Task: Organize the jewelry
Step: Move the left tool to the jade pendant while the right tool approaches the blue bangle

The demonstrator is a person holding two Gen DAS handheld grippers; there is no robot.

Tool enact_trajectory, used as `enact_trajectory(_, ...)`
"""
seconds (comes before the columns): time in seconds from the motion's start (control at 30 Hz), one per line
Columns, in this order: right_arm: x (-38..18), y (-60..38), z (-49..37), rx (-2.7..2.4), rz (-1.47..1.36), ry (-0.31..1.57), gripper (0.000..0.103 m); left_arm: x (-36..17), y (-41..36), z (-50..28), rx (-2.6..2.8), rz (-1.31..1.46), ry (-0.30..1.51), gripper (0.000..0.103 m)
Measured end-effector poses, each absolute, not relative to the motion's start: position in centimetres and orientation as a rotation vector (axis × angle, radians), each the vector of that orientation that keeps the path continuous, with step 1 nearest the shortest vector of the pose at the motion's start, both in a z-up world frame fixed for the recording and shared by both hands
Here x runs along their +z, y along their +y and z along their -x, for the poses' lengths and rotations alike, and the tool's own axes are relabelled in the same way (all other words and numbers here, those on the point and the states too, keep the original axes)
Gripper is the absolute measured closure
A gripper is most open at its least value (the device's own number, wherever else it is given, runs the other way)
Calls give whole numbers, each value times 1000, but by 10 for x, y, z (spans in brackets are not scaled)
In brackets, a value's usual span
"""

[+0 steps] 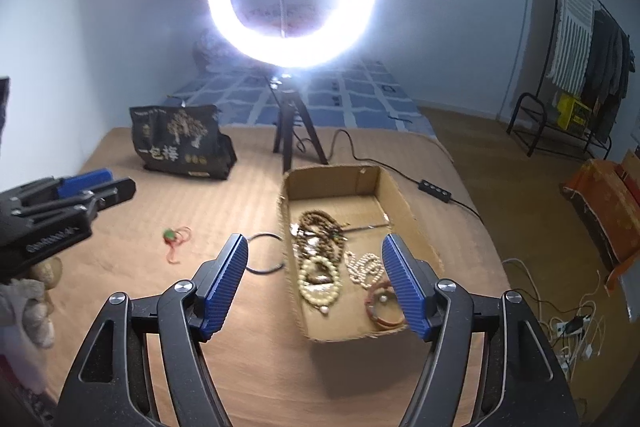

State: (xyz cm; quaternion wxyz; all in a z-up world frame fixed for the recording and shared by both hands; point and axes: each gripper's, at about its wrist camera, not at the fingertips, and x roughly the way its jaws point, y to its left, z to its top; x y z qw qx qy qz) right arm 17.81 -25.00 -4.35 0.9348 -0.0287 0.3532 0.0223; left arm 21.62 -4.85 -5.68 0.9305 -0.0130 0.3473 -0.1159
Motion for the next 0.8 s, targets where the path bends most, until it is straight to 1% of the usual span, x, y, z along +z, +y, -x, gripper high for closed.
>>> enact_trajectory(0.17, -40, -233, -176, 75, 57, 704, 32, -65, -29, -219, -208, 27, 725, 61)
enact_trajectory(0.43, -47, -214, -184, 123, 69, 725, 32, -82, -6, -229, -184, 39, 764, 61)
enact_trajectory(0.67, -70, -202, -199, 199, 85, 770, 32, -101, 17, -245, -164, 80, 809, 61)
enact_trajectory(0.8, -88, -196, -210, 242, 68, 833, 32, -112, 33, -254, -142, 110, 830, 61)
